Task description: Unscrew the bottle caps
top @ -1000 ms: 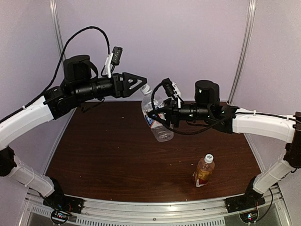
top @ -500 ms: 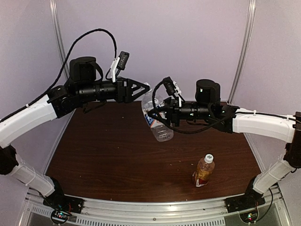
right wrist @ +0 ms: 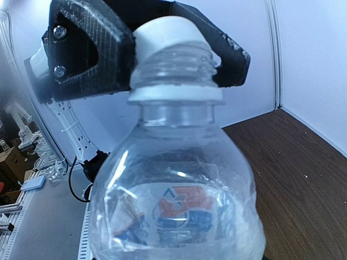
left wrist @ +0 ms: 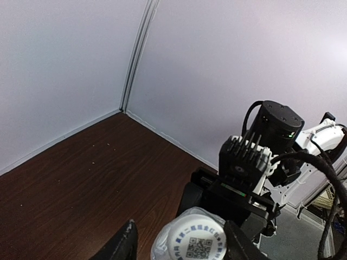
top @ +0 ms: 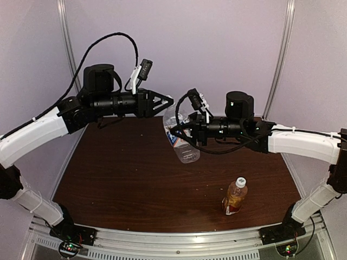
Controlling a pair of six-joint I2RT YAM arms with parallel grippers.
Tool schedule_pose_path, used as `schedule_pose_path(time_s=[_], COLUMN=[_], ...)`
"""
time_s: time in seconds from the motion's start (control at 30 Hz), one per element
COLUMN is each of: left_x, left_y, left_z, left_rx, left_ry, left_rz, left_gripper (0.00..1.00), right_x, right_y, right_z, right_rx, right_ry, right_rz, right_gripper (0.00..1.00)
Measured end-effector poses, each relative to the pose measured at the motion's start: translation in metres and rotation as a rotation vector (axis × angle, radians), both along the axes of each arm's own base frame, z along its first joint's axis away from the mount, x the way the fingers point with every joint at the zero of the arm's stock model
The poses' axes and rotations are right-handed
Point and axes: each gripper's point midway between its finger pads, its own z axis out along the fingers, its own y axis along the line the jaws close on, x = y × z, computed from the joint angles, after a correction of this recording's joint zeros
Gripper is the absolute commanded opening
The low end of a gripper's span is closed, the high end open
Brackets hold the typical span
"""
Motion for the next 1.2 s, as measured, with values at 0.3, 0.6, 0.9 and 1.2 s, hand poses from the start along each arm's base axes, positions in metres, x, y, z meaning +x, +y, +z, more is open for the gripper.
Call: schedule_pose_path(time_s=[0.3,0.6,0.9,1.2], left_x=[0.0,-0.003,-0.006,-0.007], left_y=[0.0,-0.001,0.003,0.03], left_z=[0.001,0.002,0.009,0.03], left_rx=[0.0,-0.003,-0.013,-0.035], left_ry=[-0.006,-0.006,-0.016,-0.078], left_rz=[-0.003,-0.017,-0.015,0.078], left_gripper=[0.41,0.26,0.21,0.2], right_x=[0.0,0.0,0.003,0.009], right_y=[0.0,0.0,-0.002,-0.007], right_z=[0.0,0.0,0.0,-0.009], right_rx=[0.0,-0.001,-0.001,-0.023], right_ry=[0.001,0.001,-0.003,0.008], right_rz=[0.001,0.001,-0.004,-0.021], right_gripper=[0.42,0.42,0.42,0.42])
